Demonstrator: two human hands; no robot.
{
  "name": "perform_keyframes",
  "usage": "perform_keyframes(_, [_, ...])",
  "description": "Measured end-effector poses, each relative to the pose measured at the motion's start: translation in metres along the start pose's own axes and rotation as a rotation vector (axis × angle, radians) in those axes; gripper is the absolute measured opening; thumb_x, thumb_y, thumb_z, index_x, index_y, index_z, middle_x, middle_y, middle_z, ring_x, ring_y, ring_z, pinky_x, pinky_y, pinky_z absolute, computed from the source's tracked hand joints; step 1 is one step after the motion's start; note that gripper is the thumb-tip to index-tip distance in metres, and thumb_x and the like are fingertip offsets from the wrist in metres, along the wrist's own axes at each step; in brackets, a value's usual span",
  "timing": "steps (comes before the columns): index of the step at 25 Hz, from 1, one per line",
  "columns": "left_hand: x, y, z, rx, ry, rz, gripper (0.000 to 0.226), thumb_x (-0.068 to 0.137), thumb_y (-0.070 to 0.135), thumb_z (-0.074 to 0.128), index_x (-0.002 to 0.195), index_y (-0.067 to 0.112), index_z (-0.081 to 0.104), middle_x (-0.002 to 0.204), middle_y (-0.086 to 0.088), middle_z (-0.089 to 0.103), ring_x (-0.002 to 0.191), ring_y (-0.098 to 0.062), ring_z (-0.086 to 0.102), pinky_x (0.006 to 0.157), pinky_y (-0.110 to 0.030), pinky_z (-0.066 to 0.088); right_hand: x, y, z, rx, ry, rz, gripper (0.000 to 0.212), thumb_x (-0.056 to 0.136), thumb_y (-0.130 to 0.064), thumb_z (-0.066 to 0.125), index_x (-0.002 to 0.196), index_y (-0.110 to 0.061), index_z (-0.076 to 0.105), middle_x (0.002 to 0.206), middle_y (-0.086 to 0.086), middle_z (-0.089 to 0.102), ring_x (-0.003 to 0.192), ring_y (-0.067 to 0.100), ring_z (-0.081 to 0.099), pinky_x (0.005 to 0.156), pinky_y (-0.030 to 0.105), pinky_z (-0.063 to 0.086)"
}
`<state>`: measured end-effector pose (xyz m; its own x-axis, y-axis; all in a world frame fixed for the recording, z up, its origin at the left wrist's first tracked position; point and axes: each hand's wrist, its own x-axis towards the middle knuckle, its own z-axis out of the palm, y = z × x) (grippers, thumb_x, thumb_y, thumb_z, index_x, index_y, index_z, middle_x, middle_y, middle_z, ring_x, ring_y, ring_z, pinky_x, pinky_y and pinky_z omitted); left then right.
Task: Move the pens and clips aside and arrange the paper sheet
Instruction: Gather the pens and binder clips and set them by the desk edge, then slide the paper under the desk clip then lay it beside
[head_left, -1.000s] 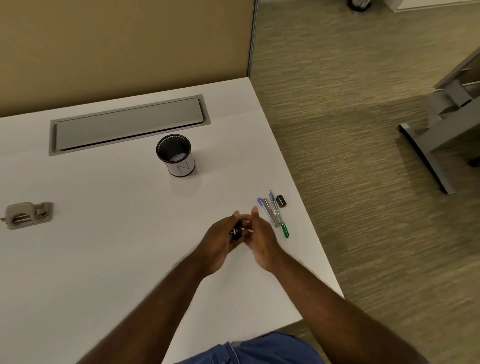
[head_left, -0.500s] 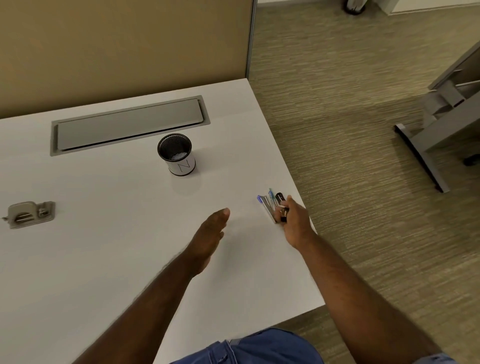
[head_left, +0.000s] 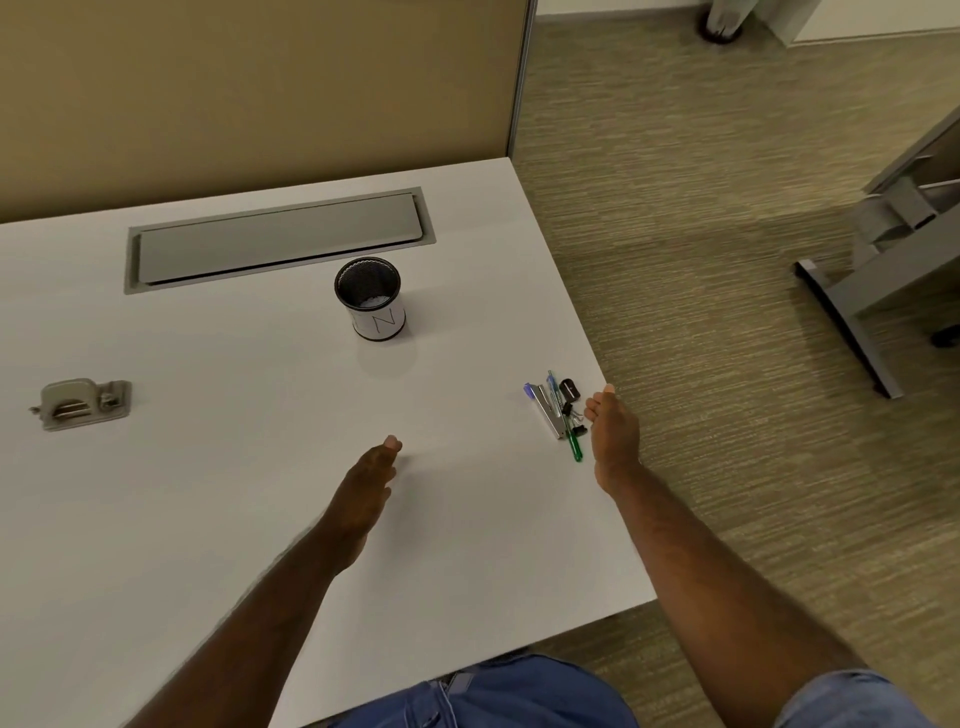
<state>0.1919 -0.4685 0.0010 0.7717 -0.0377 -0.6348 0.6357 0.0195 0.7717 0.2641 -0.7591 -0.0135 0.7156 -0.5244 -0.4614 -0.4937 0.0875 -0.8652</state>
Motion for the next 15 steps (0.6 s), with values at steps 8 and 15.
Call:
perform_keyframes(8, [-0.033,-0.010,-0.041,-0.063,0.082,0.008,0.057,0.094,0.052,0.037,0.138,0.016,0.044,0.140,0.003,0.047,0.129,-0.020,0.045,0.109,-0.037,0.033,-0.015,0.002,-0.007,0.001,0.112,-0.048,0.049,0.096,-0.027,0.039,0.100,0.020,0.051,0.114,0.040,0.054,0.094,0.046,0.058,0.100,0.054,0.042])
perform_keyframes(15, [-0.094,-0.040,-0.139,-0.080,0.144,0.051,0.043,0.098,0.044,0.037,0.121,0.016,0.058,0.127,-0.001,0.059,0.119,-0.022,0.054,0.106,-0.042,0.039,-0.084,0.010,0.006,-0.050,0.180,-0.111,0.025,0.085,-0.026,0.049,0.081,-0.009,0.067,0.074,-0.006,0.064,0.063,0.002,0.060,0.067,0.019,0.048])
